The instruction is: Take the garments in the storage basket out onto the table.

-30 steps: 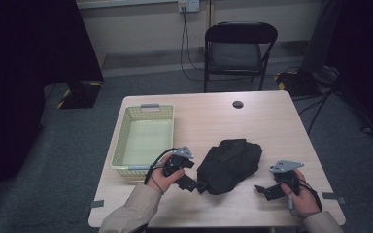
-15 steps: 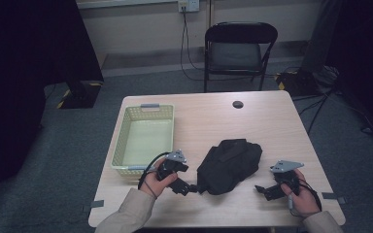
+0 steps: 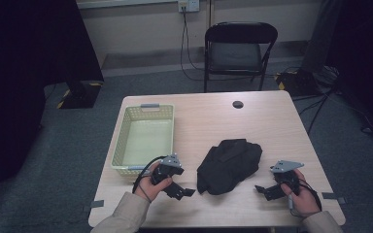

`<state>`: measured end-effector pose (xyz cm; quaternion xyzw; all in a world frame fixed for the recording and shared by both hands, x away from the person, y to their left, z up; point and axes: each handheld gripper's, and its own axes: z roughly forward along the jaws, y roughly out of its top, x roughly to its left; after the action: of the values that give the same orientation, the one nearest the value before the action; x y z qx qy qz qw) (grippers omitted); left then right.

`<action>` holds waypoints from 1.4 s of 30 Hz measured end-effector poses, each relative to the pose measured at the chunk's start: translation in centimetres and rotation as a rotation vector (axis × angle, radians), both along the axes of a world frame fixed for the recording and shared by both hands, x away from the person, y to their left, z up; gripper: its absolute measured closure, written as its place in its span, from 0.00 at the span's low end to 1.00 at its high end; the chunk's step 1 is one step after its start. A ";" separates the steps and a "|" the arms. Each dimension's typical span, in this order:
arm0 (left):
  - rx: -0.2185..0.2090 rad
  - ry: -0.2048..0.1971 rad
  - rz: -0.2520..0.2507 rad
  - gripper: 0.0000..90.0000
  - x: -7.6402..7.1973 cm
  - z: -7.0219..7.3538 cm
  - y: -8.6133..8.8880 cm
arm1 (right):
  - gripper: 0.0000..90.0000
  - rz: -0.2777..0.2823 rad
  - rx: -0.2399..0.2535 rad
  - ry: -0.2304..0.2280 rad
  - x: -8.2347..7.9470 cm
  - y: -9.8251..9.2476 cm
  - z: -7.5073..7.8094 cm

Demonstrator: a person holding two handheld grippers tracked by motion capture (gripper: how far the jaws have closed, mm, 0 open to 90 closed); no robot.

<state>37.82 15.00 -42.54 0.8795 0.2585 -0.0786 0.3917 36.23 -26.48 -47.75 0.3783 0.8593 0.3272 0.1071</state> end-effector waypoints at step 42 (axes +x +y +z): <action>0.077 -0.031 0.004 0.03 -2.6 -2.9 5.8 | 0.00 0.000 0.000 0.000 0.0 0.0 0.0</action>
<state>35.20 20.78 -45.48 0.8945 0.2572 -0.0543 0.3616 36.23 -26.48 -47.75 0.3783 0.8593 0.3272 0.1071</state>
